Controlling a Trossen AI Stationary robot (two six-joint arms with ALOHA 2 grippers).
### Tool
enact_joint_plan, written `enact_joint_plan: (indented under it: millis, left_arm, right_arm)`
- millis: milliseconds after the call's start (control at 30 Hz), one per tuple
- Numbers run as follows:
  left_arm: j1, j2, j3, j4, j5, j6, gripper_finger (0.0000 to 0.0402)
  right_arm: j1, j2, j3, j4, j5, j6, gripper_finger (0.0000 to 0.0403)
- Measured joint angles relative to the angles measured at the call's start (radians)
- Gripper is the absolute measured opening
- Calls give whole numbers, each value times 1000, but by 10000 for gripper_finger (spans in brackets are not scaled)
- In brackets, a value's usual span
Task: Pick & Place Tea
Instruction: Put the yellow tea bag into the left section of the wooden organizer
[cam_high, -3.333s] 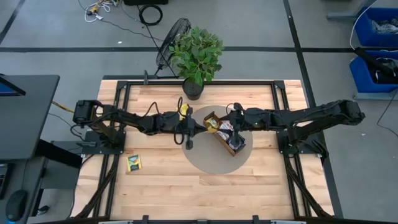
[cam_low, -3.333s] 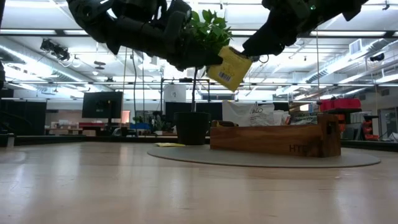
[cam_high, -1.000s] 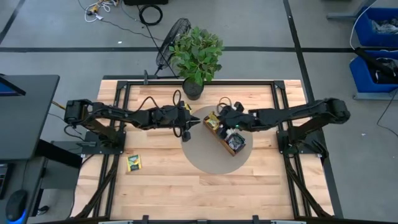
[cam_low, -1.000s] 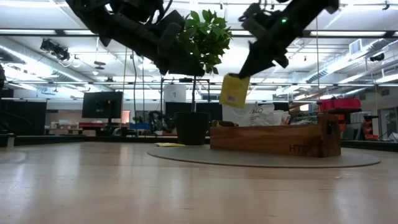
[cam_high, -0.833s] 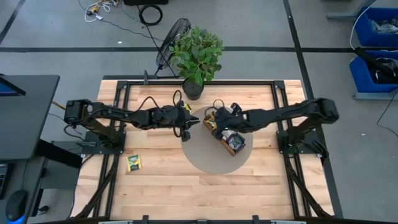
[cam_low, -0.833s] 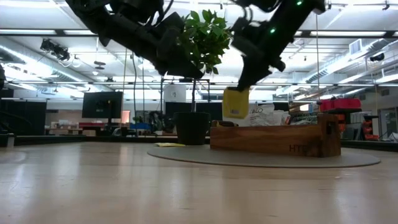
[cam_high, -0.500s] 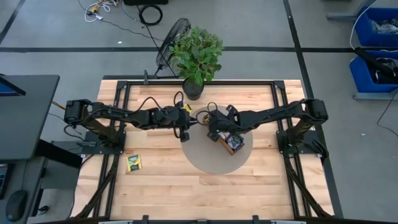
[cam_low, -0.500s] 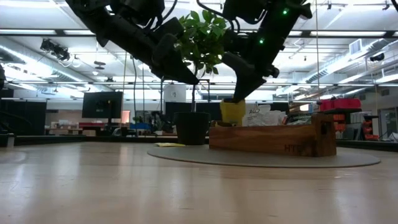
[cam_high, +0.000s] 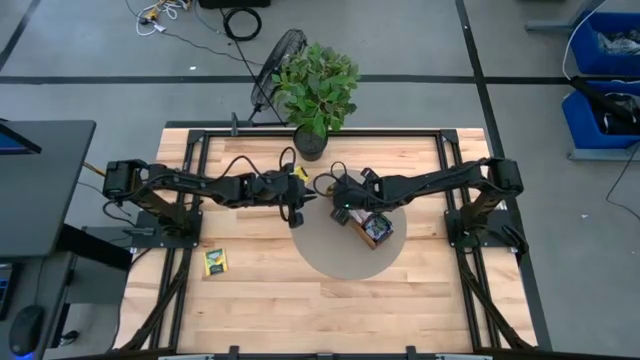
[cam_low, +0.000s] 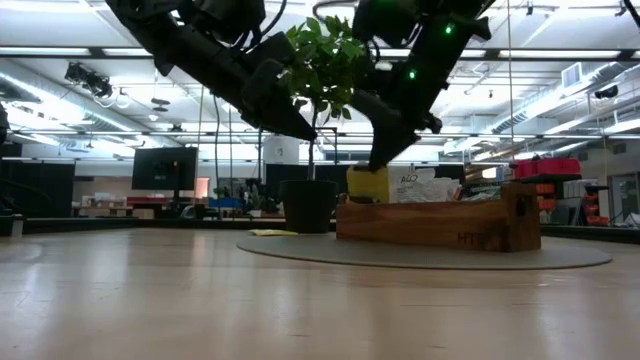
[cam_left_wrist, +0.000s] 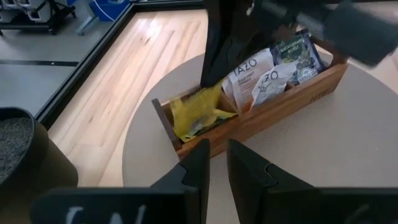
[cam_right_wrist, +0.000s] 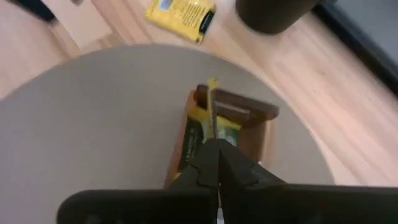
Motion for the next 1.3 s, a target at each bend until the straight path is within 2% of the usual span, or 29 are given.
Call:
enact_joint_plan:
  millis: [267,467,667,833,1100,1300]
  left_arm:
    - [0,0,0,-42,0,21,60]
    - [0,0,0,-65,0,19,60]
    - [0,0,0,-64,0,18,60]
    - [0,0,0,-64,0,18,60]
    - [12,2,0,-64,1,52,60]
    - [81,2,-12,-49,5,-29,60]
  right_arm:
    - [-15,52,0,30,-30,-24,5]
    - [-15,52,0,57,-8,-54,57]
    - [-42,52,0,74,-45,-74,103]
    - [-56,46,-1,66,-86,-120,105]
    - [-57,-22,-2,56,-83,-166,107]
    - [-35,-41,-2,57,-95,-215,100]
